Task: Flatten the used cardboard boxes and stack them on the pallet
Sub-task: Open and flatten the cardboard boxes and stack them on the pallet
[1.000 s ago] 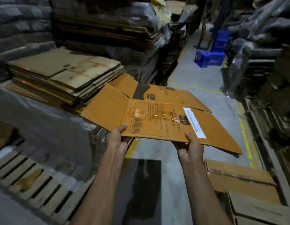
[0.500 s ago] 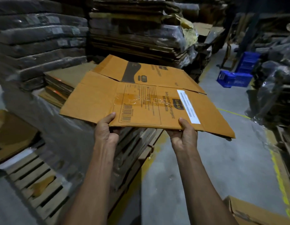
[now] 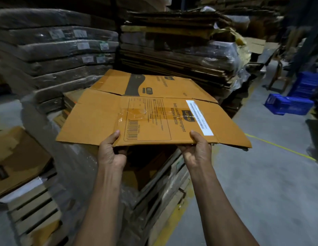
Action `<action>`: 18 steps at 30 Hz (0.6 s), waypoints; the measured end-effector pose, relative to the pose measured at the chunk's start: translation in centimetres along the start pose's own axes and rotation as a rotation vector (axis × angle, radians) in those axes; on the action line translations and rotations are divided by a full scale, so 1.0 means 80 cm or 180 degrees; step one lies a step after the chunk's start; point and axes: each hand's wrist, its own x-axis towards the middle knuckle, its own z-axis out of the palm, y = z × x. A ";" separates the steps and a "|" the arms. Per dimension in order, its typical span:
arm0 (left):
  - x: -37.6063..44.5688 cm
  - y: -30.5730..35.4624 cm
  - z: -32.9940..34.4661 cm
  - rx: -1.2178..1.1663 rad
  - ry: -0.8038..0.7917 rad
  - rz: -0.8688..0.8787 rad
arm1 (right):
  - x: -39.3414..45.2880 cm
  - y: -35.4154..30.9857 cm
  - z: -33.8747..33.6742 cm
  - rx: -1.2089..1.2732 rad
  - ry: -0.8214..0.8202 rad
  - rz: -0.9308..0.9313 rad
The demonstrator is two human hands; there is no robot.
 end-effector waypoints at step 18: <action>0.245 -0.063 0.128 -0.0890 0.0571 0.0964 | 0.348 0.002 0.151 -0.0566 -0.0727 0.0964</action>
